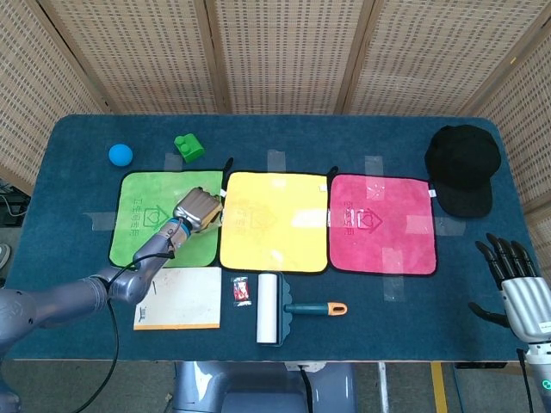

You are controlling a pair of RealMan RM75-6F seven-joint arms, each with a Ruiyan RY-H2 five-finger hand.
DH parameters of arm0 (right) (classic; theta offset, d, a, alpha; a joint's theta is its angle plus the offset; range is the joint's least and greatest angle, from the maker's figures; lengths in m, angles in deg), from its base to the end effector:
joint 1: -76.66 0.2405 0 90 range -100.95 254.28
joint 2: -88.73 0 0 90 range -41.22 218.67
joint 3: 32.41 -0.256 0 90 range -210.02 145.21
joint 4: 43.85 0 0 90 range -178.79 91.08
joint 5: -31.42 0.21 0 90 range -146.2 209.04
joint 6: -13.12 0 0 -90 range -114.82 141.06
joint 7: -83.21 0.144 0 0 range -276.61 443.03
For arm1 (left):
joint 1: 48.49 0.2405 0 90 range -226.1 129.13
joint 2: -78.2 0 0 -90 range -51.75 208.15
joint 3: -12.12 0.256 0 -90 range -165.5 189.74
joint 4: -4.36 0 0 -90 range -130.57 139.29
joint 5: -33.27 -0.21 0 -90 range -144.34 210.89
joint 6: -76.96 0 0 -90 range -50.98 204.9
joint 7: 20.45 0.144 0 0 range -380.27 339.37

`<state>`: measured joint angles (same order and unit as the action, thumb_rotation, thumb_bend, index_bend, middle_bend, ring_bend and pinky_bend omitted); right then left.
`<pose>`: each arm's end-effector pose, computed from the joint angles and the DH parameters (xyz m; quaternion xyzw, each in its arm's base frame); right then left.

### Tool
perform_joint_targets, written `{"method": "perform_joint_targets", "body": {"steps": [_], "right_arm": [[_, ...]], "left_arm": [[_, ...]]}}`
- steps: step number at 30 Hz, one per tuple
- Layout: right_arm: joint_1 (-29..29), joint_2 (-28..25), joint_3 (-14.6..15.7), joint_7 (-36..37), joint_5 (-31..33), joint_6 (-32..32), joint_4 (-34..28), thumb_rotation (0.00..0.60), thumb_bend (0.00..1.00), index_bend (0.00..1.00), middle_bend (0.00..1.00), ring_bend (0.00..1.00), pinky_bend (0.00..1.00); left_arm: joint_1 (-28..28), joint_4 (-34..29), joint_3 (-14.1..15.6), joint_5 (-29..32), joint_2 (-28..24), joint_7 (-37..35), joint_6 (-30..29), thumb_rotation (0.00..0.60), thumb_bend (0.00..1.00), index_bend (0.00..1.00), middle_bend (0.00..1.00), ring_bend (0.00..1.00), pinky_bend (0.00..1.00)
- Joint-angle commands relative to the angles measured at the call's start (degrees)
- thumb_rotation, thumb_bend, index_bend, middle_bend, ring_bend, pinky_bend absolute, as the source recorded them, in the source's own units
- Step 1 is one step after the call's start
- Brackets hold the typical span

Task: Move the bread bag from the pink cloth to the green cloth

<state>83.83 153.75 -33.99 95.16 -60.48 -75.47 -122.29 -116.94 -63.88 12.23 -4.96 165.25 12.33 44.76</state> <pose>-0.3322 -0.1926 0.1779 0.6264 -0.3390 0.4219 0.5610 -0.1213 0.4350 -0.0227 -0.8497 -0.2743 -0.1574 0.4220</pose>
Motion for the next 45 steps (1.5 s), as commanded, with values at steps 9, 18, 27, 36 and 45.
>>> {"method": "perform_joint_targets", "body": {"steps": [9,18,27,36,45], "right_arm": [[0.0,0.0,0.1,-0.5,-0.8,0.0,-0.6,0.6,0.0,0.04,0.0,0.0,0.0],[0.1,0.0,0.3,-1.4,-1.6,0.1,-1.4,0.6,0.0,0.04,0.0,0.0,0.0],[0.0,-0.1,0.5,-2.2,-2.2,-0.1,-2.2,0.6,0.0,0.04,0.0,0.0,0.0],[-0.2,-0.2,0.8,-2.9,-3.1,-0.6,-3.1,0.6,0.0,0.04,0.0,0.0,0.0],[-0.6,-0.5,0.9,-2.7,-3.8,-1.6,-3.6,0.6,0.0,0.04,0.0,0.0,0.0]], "left_arm": [[1.1,-3.6,3.7,3.7,-4.5,0.7,-1.5,0.6,1.0,0.53,0.29,0.34,0.24],[2.3,-4.7,6.3,4.5,-6.8,0.7,-2.3,0.6,1.0,0.53,0.29,0.34,0.24],[3.7,-5.9,8.7,6.7,-10.1,0.4,-2.5,0.6,1.0,0.52,0.29,0.34,0.24],[8.5,-11.1,2.3,-5.9,-14.0,-11.0,-7.6,0.6,0.67,0.01,0.0,0.0,0.0],[20.0,-19.8,-3.4,-25.1,-22.1,-31.2,-22.0,0.6,0.03,0.0,0.0,0.0,0.0]]}}
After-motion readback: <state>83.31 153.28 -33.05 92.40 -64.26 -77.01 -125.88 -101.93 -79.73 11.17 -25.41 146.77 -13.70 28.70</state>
